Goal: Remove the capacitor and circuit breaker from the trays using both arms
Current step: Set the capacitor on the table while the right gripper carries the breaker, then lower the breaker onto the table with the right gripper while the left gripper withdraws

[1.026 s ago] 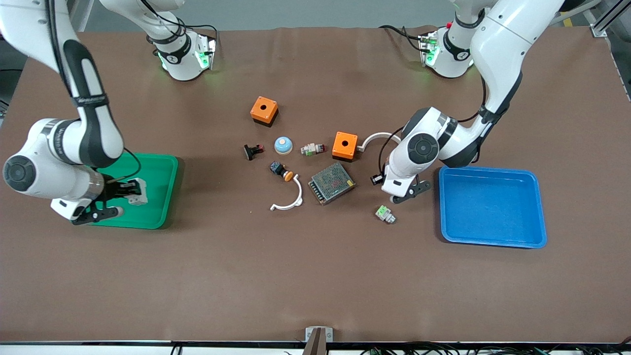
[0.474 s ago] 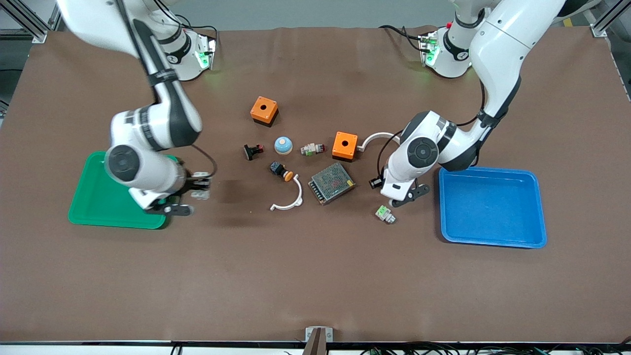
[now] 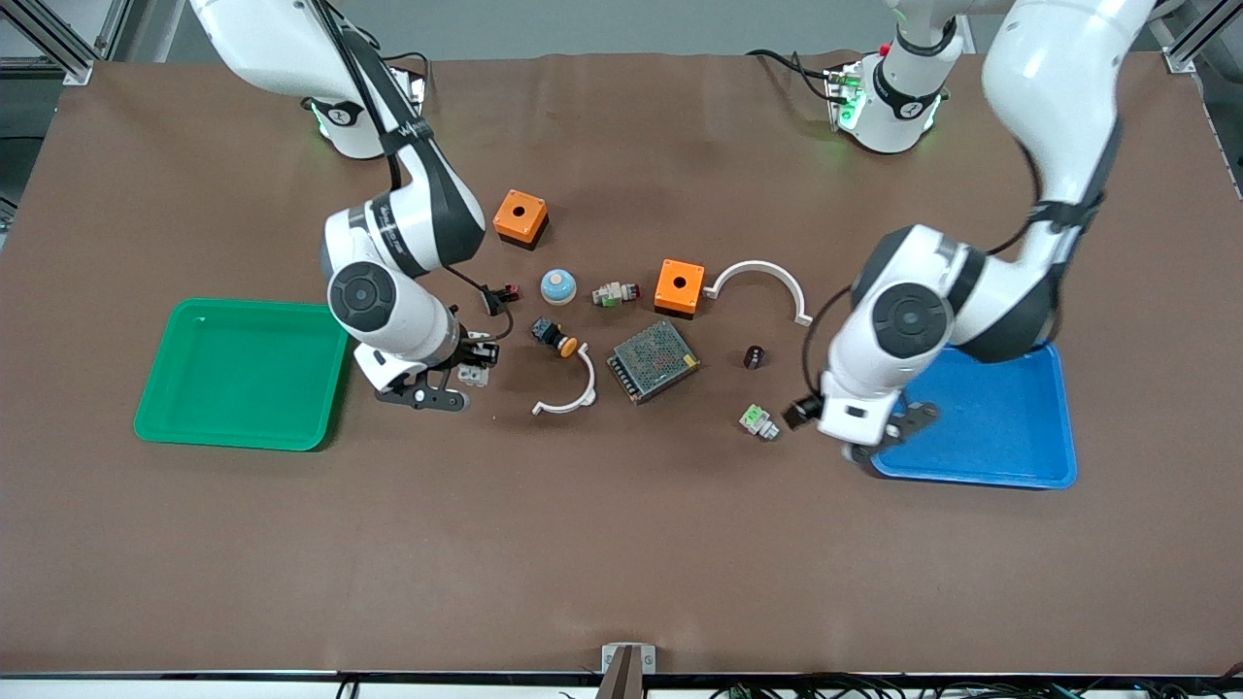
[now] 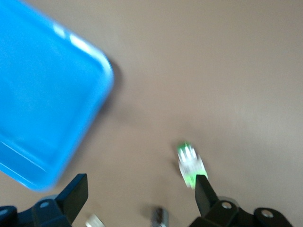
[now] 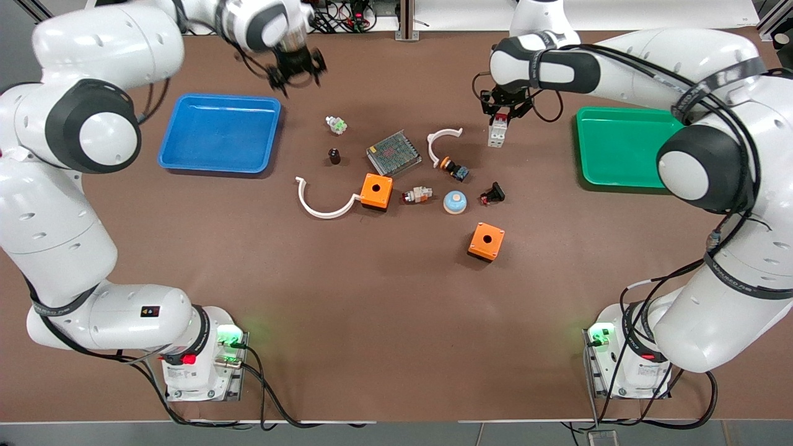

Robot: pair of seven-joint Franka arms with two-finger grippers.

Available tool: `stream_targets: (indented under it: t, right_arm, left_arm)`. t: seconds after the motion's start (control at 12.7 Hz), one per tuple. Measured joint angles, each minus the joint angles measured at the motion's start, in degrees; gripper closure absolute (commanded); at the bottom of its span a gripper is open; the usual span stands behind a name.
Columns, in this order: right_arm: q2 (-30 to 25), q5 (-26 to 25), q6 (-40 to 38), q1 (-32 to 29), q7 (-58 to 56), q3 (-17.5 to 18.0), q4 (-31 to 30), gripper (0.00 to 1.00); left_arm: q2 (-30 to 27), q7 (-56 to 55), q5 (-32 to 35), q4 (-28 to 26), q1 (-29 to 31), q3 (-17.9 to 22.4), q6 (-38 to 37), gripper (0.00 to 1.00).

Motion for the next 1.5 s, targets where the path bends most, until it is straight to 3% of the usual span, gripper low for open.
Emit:
stream_targets:
  t: [0.39,0.87,0.95,1.03,1.11,1.34,1.5]
  right_arm:
    - [5.0,0.2,3.5,0.7,0.8,0.0,1.8,0.86]
    - [8.8,2.7,3.6,1.0,1.1,0.3,4.6,0.81]
    - [9.0,3.3,3.6,1.3,1.1,0.3,4.8,0.67]
    - [9.0,3.4,3.5,1.9,1.1,0.4,4.9,0.18]
    - [9.0,3.4,3.5,2.3,1.3,0.4,4.9,0.00]
    - [8.3,3.4,0.5,2.8,1.5,0.2,5.9,0.00]
    - [4.2,3.1,-9.1,2.7,1.6,-0.9,7.3,0.00]
  left_arm:
    - [-3.2,14.7,1.6,3.5,7.6,0.1,-2.1,0.00]
    - [-7.3,22.4,-0.1,3.6,10.9,-0.2,-6.4,0.00]
    - [-8.2,24.7,-1.4,3.6,12.0,-0.2,-7.0,0.00]
    - [-9.1,27.0,-2.7,3.6,13.3,-0.2,-8.0,0.00]
    - [-10.1,29.6,-4.2,3.6,14.6,-0.3,-8.9,0.00]
    - [-13.3,38.4,-9.0,3.7,18.4,-0.3,-10.8,0.00]
    - [-15.0,42.4,-11.0,3.7,20.7,-0.3,-13.2,0.00]
